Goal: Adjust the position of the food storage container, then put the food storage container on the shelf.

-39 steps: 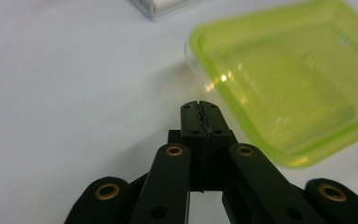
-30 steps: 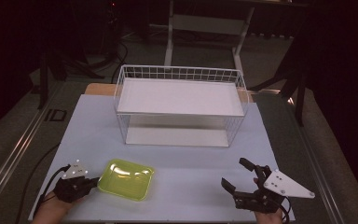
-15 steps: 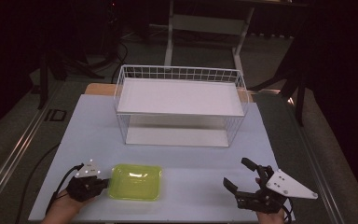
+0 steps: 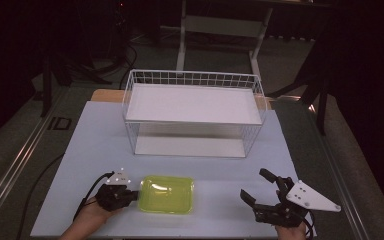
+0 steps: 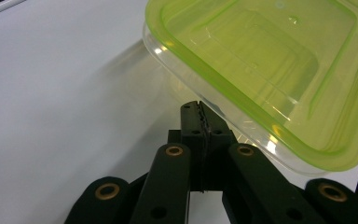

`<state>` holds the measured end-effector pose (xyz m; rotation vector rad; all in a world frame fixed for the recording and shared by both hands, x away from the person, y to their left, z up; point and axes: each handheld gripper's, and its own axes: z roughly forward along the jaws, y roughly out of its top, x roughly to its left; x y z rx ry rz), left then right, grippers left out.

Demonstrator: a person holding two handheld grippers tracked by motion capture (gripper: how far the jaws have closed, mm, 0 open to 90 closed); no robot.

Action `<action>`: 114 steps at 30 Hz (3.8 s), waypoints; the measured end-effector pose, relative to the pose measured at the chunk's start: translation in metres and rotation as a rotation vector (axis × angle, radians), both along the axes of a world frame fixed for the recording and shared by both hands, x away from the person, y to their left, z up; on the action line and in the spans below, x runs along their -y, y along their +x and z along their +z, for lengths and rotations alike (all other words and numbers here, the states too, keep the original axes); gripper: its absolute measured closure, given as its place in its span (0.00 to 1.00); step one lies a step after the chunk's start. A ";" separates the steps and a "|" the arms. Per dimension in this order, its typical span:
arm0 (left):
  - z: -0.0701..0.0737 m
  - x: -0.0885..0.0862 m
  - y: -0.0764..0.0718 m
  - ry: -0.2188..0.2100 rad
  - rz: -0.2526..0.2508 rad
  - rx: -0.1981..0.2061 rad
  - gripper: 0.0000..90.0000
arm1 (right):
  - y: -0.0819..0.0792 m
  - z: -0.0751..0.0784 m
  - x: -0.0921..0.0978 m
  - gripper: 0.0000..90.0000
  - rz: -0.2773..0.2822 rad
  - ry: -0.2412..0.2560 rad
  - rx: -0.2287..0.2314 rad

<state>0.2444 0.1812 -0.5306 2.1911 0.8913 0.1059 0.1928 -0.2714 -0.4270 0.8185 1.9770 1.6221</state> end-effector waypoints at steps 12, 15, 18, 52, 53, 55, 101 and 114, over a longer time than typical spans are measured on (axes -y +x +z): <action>-0.003 0.024 0.004 -0.023 -0.043 -0.025 1.00 | -0.002 0.000 -0.002 0.15 0.015 -0.048 0.016; -0.004 0.032 0.006 -0.038 -0.058 -0.034 1.00 | -0.002 -0.001 -0.003 0.15 0.016 -0.071 0.008; -0.004 0.038 0.008 -0.043 -0.065 -0.036 1.00 | -0.002 -0.001 -0.003 0.15 0.022 -0.086 0.022; 0.000 0.052 0.011 -0.072 -0.079 -0.010 0.95 | -0.002 -0.008 -0.014 0.20 0.086 -0.158 -0.030; 0.002 0.049 0.010 -0.078 -0.072 -0.006 0.92 | -0.002 -0.009 -0.014 0.20 0.071 -0.172 -0.021; 0.008 0.042 0.008 -0.102 -0.065 0.005 0.87 | -0.001 -0.010 -0.014 0.21 0.063 -0.176 -0.028; 0.060 0.061 -0.011 -0.237 0.020 0.053 0.04 | 0.022 -0.028 -0.019 0.19 0.047 -0.182 -0.275; 0.032 0.067 0.004 -0.265 0.140 -0.149 0.18 | 0.054 -0.052 -0.028 0.43 0.028 0.037 -0.671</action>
